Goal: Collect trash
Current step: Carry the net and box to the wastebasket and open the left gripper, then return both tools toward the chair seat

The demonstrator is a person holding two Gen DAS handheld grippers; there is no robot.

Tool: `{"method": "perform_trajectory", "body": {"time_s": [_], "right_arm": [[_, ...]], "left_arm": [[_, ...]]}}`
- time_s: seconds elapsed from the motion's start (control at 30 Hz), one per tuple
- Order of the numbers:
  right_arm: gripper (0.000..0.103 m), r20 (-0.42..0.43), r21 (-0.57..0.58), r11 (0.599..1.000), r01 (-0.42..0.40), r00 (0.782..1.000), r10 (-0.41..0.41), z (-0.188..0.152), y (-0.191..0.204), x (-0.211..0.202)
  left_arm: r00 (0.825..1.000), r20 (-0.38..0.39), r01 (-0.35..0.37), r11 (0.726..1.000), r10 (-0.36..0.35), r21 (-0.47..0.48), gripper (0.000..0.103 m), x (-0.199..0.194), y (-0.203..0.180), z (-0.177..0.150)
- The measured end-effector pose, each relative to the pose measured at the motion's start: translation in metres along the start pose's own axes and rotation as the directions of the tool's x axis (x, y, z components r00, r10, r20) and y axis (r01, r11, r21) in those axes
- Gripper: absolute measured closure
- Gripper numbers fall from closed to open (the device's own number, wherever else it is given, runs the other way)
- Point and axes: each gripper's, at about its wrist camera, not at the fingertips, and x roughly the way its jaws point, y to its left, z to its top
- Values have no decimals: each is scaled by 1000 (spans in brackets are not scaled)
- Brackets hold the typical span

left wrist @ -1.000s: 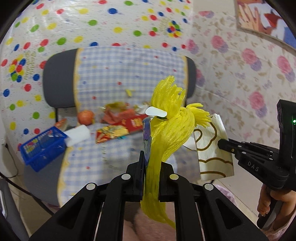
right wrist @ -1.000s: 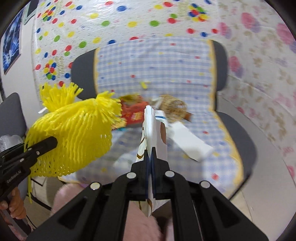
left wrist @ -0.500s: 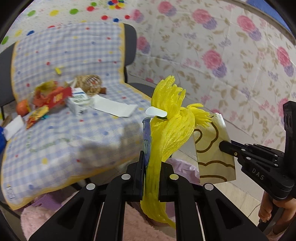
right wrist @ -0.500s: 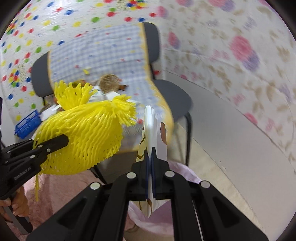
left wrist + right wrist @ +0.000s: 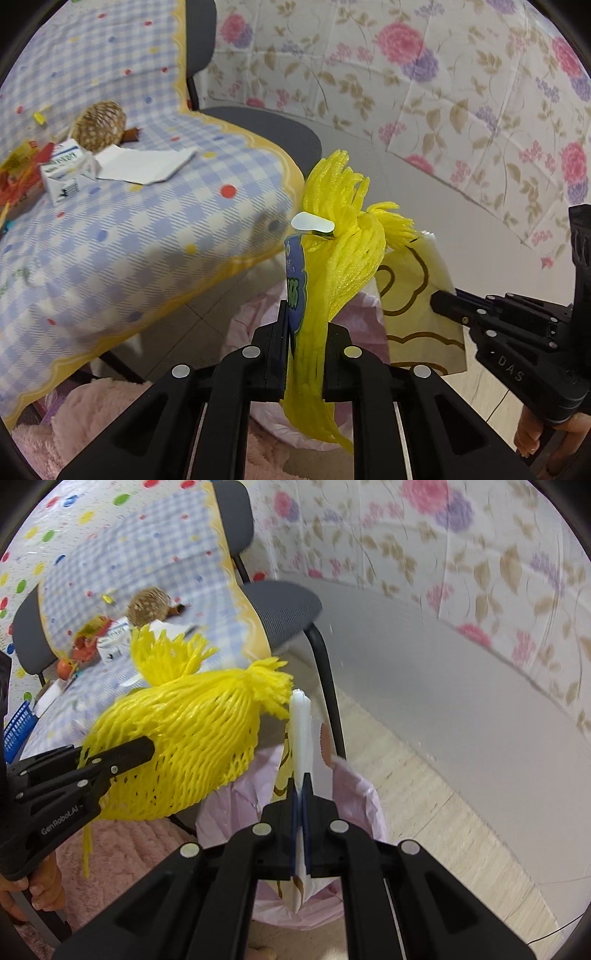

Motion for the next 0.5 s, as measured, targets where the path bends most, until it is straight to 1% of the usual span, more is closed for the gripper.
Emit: {"method": "perform_trajectory", "body": {"time_s": [0.03, 0.1, 0.13, 0.17, 0.2, 0.23, 0.33, 0.37, 0.4, 0.5], "right_arm": [[100, -16, 11, 1000, -2, 1000, 2, -2, -4, 7], [98, -44, 29, 1000, -7, 999, 8, -6, -9, 19], [92, -52, 36, 999, -8, 999, 10, -6, -10, 24], [88, -59, 45, 999, -14, 998, 17, -8, -12, 30], [79, -65, 51, 999, -17, 998, 20, -10, -15, 35], [74, -68, 56, 998, -15, 998, 19, -11, -16, 37], [70, -74, 68, 998, -20, 997, 25, -11, -20, 38], [70, -67, 68, 997, -20, 997, 25, -10, -20, 34], [69, -56, 66, 998, -18, 998, 22, -8, -21, 28], [69, -8, 70, 997, -27, 1000, 28, 2, -21, 7]], "left_arm": [[1000, -15, 1, 1000, -1, 1, 85, 6, -1, 1], [1000, -30, 4, 1000, -4, 1, 71, 14, -1, 2], [999, -38, 2, 1000, -2, 2, 67, 17, -2, 2], [999, -48, 1, 1000, -1, 0, 58, 22, -2, 3], [999, -53, 1, 1000, -1, -3, 54, 24, -1, 3], [998, -56, -1, 1000, 1, -7, 54, 25, -1, 3], [998, -66, 1, 1000, -2, -25, 48, 27, 4, 4], [998, -60, -5, 1000, 3, -30, 41, 23, 6, 4], [999, -51, -9, 1000, 8, -30, 38, 18, 7, 5], [999, -3, -42, 999, 42, -18, 38, -3, 12, 7]]}}
